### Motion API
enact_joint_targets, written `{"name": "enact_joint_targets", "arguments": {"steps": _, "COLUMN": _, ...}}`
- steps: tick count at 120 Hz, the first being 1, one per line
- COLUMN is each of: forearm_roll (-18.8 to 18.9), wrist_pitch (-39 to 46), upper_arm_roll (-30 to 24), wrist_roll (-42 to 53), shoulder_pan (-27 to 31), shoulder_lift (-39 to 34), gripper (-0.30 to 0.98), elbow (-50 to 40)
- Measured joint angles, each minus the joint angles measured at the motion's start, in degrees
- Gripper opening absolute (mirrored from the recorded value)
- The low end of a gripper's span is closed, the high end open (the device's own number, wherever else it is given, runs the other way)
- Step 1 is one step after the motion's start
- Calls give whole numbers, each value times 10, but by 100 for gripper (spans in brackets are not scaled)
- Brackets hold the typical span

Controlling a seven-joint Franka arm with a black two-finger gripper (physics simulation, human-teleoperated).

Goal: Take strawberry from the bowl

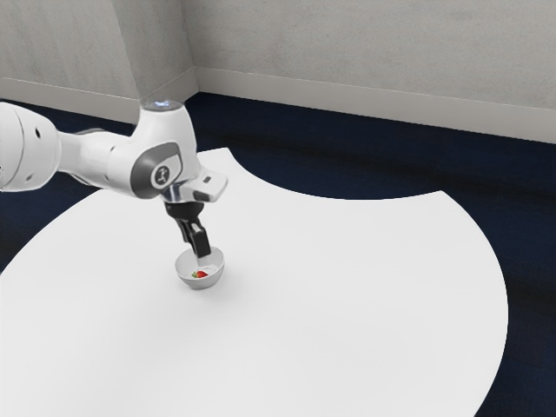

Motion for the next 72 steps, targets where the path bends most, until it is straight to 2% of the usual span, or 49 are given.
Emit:
{"name": "enact_joint_targets", "arguments": {"steps": 53, "forearm_roll": -1, "wrist_pitch": 45, "upper_arm_roll": 0, "wrist_roll": 21, "shoulder_pan": 27, "shoulder_lift": 54, "gripper": 68, "elbow": 23}}
{"name": "enact_joint_targets", "arguments": {"steps": 72, "forearm_roll": -2, "wrist_pitch": 56, "upper_arm_roll": 0, "wrist_roll": 26, "shoulder_pan": 28, "shoulder_lift": 56, "gripper": 52, "elbow": 23}}
